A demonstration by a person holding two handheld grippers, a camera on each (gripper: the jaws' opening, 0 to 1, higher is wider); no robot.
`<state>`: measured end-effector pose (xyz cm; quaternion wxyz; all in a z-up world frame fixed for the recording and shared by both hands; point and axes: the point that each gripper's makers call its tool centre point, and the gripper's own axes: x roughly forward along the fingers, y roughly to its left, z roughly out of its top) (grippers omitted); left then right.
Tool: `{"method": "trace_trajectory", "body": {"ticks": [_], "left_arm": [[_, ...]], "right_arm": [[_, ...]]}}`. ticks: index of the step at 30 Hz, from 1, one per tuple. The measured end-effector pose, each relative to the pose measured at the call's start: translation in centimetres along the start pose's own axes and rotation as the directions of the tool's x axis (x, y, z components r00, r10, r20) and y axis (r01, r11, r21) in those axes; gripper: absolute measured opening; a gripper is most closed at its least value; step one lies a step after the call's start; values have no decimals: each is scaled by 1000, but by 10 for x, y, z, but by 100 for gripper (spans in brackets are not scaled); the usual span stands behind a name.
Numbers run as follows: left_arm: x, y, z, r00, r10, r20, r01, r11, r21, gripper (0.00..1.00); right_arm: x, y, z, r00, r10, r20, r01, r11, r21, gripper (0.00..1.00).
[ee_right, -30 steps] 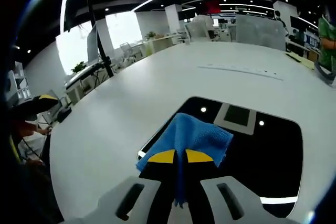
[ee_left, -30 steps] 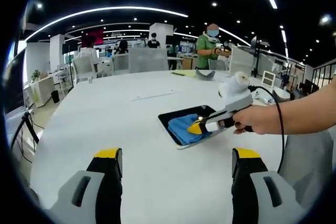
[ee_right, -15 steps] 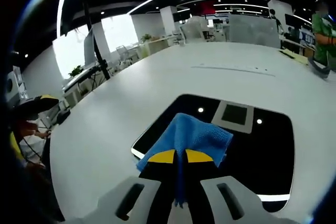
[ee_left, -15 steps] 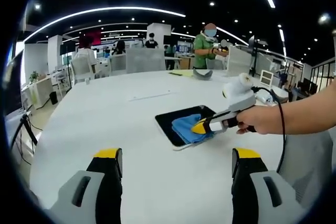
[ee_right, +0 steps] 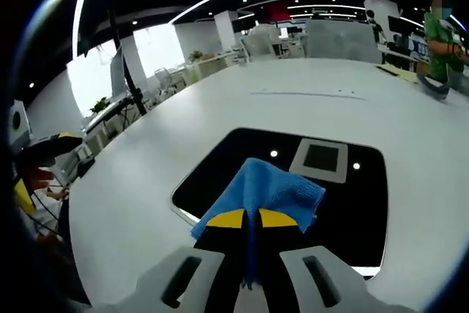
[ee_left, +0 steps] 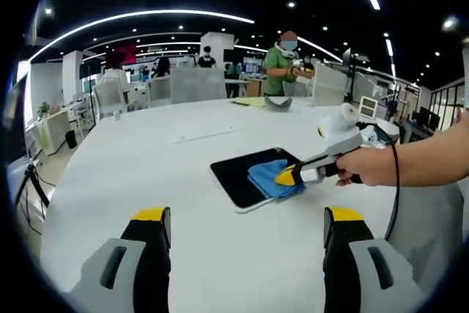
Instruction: Wipe the mirror surface with the cleaning cloth until all visible marks leave the cleaned area.
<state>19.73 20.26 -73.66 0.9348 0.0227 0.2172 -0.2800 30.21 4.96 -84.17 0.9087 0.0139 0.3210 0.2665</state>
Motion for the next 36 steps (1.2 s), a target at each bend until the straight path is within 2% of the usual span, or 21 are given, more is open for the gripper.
{"method": "trace_trajectory", "body": {"ticks": [18, 36], "left_arm": [[6, -7, 4, 1000, -24, -4, 24, 1000, 19, 86], [9, -13, 5, 999, -34, -9, 34, 999, 28, 86]], "right_arm": [[-25, -38, -8, 997, -68, 24, 66, 995, 77, 1], [-42, -60, -14, 993, -107, 43, 101, 987, 123, 1]]}}
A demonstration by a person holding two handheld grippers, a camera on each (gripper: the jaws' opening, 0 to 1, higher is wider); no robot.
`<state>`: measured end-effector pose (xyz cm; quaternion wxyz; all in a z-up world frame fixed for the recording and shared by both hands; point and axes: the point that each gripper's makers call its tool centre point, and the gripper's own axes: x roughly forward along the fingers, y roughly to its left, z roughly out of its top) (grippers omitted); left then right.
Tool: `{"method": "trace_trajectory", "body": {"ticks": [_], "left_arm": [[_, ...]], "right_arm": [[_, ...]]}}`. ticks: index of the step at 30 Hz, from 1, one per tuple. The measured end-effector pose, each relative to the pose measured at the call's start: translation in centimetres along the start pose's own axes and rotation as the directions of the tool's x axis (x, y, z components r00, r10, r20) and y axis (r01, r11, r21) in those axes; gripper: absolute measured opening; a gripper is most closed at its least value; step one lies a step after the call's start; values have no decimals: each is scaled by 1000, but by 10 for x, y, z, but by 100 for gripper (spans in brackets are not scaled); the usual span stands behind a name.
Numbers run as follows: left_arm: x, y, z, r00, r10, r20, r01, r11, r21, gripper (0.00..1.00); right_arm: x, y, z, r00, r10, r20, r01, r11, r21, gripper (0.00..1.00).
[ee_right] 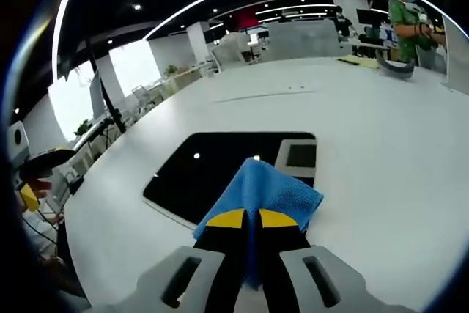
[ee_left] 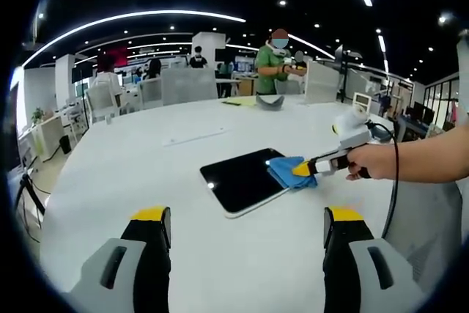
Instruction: Wipe the mirror surface with the cleaning cloth until all visible marks leave the cleaned area.
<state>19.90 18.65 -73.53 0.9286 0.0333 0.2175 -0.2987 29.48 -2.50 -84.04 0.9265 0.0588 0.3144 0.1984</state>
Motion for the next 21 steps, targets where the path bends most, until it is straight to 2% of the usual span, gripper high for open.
{"method": "trace_trajectory", "body": {"ticks": [21], "left_arm": [[-4, 2, -6, 1000, 20, -8, -20, 1000, -13, 86]], "right_arm": [[-3, -6, -1, 1000, -9, 26, 8, 999, 34, 1]]}}
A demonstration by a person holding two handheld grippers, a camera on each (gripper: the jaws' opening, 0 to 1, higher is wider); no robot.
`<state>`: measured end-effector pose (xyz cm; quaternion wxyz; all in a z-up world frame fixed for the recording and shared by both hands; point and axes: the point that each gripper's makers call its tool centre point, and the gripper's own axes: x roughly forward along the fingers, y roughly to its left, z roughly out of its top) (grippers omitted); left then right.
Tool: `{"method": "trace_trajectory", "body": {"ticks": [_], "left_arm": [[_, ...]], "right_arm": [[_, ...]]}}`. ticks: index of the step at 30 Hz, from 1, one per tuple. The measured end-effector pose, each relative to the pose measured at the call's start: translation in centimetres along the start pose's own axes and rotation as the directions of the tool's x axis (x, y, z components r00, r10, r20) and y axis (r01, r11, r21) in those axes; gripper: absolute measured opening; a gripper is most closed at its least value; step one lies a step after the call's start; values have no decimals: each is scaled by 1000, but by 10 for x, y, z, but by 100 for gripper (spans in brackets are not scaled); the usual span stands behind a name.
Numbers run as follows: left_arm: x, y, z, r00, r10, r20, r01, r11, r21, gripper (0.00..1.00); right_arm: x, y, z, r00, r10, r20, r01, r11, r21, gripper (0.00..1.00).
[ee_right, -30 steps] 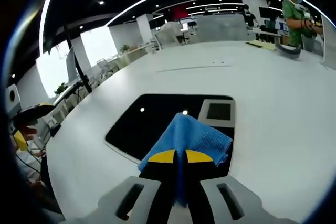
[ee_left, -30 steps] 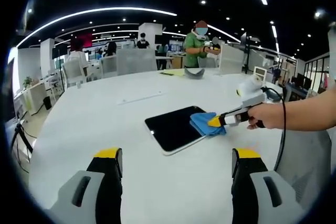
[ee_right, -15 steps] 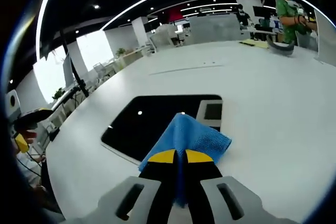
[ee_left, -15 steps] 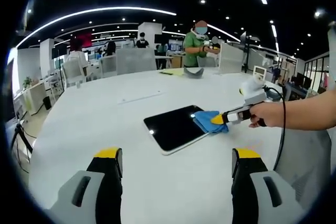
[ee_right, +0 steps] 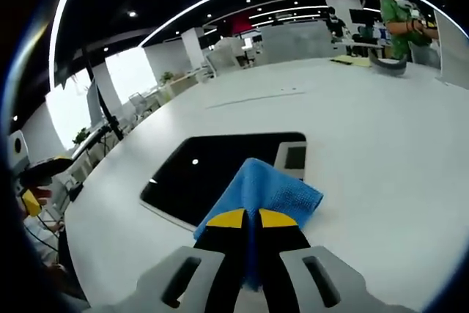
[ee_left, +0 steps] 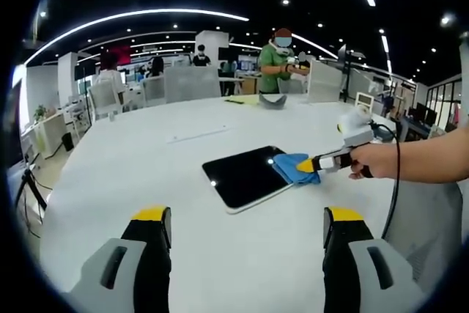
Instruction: Wipe the mirror surface with the cleaning cloth until all visible marks leave the cleaned area.
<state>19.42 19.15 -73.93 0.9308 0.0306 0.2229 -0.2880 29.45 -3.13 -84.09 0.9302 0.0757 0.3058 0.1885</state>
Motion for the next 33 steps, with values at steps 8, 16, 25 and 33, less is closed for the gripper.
{"method": "trace_trajectory", "body": {"ticks": [8, 16, 25, 33], "left_arm": [[-3, 2, -3, 1000, 14, -3, -14, 1000, -8, 85], [-4, 2, -2, 1000, 17, 0, -17, 1000, -7, 85], [-9, 5, -5, 999, 31, -5, -32, 999, -11, 85], [-9, 5, -5, 999, 34, -6, -34, 999, -12, 86]], "right_arm": [[1, -1, 0, 1000, 2, 4, -2, 1000, 14, 1], [3, -2, 3, 1000, 3, -5, -3, 1000, 7, 1], [9, -5, 7, 1000, -3, -10, 3, 1000, 7, 1], [18, -10, 15, 1000, -5, -9, 5, 1000, 10, 1]]}}
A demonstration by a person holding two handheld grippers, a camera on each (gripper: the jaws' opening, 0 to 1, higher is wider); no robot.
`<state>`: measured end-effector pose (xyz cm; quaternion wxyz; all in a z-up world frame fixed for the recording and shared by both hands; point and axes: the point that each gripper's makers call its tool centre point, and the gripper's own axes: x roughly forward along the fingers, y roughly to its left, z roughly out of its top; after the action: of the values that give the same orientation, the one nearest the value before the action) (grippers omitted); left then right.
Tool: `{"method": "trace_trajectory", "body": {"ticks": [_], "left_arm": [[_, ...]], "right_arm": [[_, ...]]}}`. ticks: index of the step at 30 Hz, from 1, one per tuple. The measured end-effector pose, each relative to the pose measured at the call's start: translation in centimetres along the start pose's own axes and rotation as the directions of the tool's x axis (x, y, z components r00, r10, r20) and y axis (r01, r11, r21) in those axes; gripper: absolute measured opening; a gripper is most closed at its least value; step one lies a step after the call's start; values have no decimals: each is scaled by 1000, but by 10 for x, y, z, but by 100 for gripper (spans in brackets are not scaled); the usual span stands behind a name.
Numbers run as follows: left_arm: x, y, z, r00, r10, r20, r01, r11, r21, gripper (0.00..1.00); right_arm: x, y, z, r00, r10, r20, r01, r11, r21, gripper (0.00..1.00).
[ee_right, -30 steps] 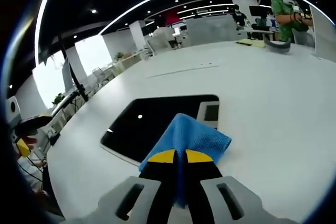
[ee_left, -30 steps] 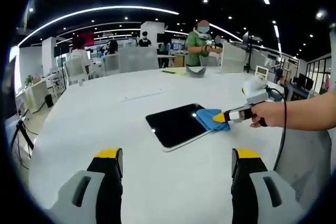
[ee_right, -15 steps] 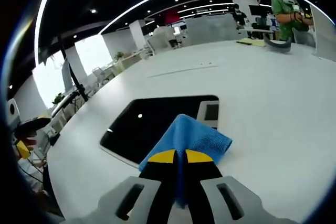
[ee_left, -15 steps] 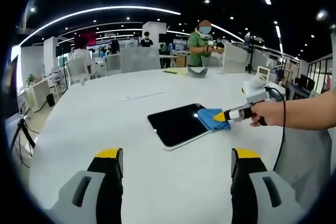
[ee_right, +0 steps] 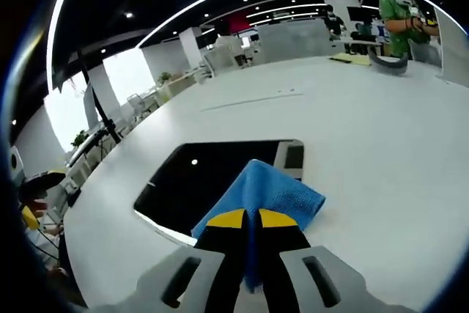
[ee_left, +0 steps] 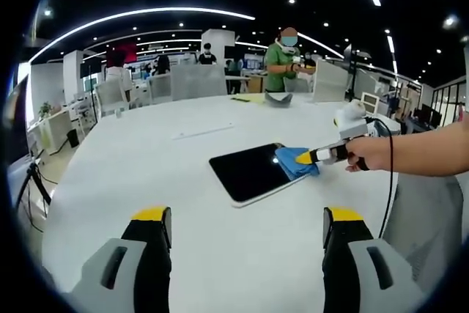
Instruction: Wipe the mirror surface with the cleaning cloth until all visible marks leave the cleaned area.
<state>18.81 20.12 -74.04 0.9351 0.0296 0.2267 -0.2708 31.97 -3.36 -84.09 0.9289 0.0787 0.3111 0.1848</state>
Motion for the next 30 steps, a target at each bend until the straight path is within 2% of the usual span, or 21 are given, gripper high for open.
{"method": "trace_trajectory", "body": {"ticks": [30], "left_arm": [[0, 11, -5, 999, 23, -42, -23, 1000, 0, 86]], "right_arm": [[39, -19, 33, 1000, -10, -1, 10, 1000, -5, 1]]}}
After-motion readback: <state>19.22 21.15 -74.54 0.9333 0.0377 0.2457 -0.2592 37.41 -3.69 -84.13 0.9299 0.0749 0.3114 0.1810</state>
